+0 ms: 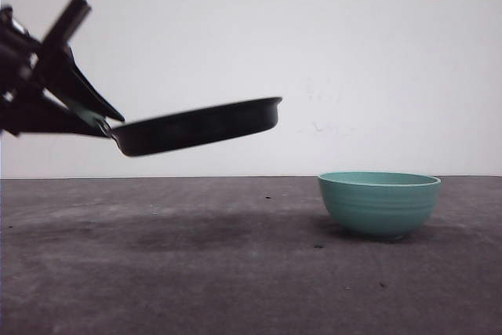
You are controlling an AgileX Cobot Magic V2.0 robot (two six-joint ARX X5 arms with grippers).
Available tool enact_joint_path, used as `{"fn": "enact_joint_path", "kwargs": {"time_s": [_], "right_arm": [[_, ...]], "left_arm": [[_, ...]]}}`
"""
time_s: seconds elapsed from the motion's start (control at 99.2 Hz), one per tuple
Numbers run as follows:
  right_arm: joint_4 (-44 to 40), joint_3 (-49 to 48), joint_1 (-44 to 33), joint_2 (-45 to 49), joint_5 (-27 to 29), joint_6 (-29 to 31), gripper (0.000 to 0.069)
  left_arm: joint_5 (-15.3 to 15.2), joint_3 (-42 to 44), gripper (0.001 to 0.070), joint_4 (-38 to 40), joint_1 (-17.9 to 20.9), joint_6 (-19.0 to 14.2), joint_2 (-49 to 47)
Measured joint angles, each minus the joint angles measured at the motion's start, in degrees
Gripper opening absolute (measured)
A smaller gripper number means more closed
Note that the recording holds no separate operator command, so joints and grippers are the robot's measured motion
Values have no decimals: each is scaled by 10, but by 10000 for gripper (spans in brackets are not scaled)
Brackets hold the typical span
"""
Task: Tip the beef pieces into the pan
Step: 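Grasp the mint-green pan handle with the left gripper and lift the pan, then lower the right gripper into the mint-green bowl and grip its rim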
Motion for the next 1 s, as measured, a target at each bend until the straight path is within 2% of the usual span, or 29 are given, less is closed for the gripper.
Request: {"fn": "enact_joint_path", "kwargs": {"time_s": [0.081,0.161,0.272,0.454,0.625,0.817,0.998], "right_arm": [[61,-41,0,64,-51,15,359],[114,-46,1,122,-70,31,294],[185,-42,0,198,-88,54,273],[250,-42,0,295,-113,82,267],[278,-42,0,348,-141,111,244],[310,-42,1,372,-139,131,147],[340,-42,1,386,-137,146,128]], "left_arm": [[-3,0,56,-50,-12,9,-48],[-12,1,56,-97,-25,17,-90],[-22,11,56,-171,-40,31,-129],[-24,28,56,-231,-60,52,-160],[-24,35,56,-232,-71,63,-166],[-27,35,56,-234,-77,66,-166],[-30,35,56,-236,-84,68,-166]]}}
